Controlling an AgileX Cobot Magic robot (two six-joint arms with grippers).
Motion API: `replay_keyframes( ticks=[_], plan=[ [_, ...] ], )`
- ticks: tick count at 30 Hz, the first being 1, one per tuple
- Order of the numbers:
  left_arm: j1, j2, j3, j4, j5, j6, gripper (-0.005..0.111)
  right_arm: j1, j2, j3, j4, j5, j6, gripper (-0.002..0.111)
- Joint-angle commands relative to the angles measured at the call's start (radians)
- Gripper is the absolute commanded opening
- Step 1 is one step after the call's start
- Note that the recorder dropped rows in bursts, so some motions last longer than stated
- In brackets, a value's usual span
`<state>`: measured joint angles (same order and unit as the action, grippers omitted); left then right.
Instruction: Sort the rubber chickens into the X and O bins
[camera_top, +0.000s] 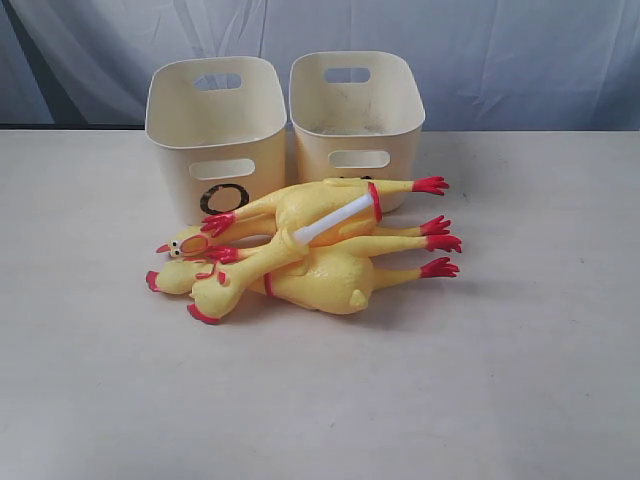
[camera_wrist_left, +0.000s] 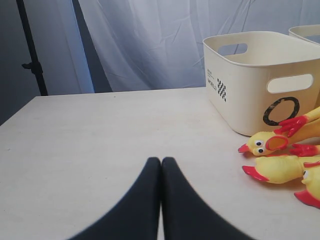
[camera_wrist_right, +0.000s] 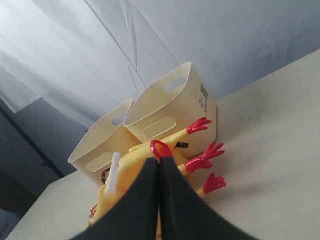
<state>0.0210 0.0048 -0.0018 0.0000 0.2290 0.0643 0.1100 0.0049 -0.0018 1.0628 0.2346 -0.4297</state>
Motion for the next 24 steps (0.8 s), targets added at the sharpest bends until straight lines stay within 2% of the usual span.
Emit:
replay_keyframes(
  ticks=[1, 7, 11, 19, 24],
  plan=[
    [-0.003, -0.005, 0.002, 0.0, -0.005, -0.001, 0.0, 0.003, -0.005, 0.002, 0.013, 0.062, -0.017, -0.001],
    [-0.003, -0.005, 0.002, 0.0, -0.005, -0.001, 0.0, 0.003, -0.005, 0.002, 0.102, 0.106, -0.149, -0.001],
    [-0.003, -0.005, 0.002, 0.0, -0.005, -0.001, 0.0, 0.003, 0.051, -0.102, 0.106, 0.122, -0.173, -0.001],
    [-0.003, -0.005, 0.002, 0.0, -0.005, -0.001, 0.0, 0.003, 0.414, -0.286, 0.14, 0.229, -0.306, -0.001],
    [-0.003, -0.005, 0.002, 0.0, -0.005, -0.001, 0.0, 0.003, 0.629, -0.343, 0.284, 0.316, -0.458, -0.001]
  ],
)
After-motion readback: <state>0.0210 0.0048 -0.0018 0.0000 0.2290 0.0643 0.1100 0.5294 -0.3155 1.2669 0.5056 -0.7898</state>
